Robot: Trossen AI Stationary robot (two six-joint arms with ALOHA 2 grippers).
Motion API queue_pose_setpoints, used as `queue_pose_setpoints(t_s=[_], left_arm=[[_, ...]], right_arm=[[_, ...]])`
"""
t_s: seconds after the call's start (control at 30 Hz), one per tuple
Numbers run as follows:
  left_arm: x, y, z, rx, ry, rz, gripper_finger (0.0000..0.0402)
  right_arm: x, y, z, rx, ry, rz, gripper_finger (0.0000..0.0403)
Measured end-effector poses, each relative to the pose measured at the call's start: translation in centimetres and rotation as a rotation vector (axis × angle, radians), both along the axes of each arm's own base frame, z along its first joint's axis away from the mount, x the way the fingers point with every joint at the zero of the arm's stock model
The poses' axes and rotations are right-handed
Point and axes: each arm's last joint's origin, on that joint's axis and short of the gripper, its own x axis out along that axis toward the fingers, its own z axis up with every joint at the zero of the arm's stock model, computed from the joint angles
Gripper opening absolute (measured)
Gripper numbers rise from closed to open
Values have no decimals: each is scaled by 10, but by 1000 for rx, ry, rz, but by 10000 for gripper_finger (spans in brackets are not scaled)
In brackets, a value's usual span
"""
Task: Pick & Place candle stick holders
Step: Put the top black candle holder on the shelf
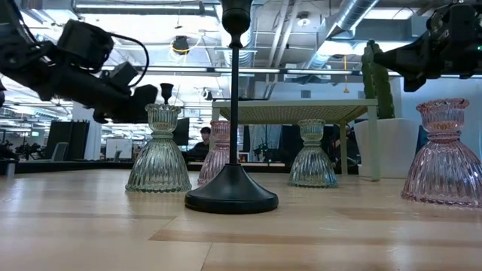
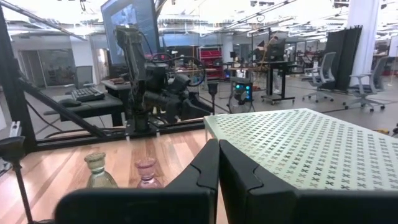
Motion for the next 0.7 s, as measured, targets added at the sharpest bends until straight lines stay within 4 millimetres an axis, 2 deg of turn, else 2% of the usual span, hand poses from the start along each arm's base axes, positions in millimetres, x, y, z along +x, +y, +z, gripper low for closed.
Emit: queue_pose_setpoints(t_s=[0.17, 0.43, 0.53, 0.7], left_arm=[[12, 8, 7, 1, -19, -85, 203], [23, 20, 10, -6, -1, -51, 183], [24, 20, 11, -5, -3, -51, 157], [24, 20, 12, -1, -13, -51, 91]], right_arm=[[0, 0, 0, 0, -1, 0, 0], [0, 0, 0, -1, 0, 0, 0], [0, 0, 0, -1, -1, 0, 0], [0, 0, 0, -2, 0, 0, 0]])
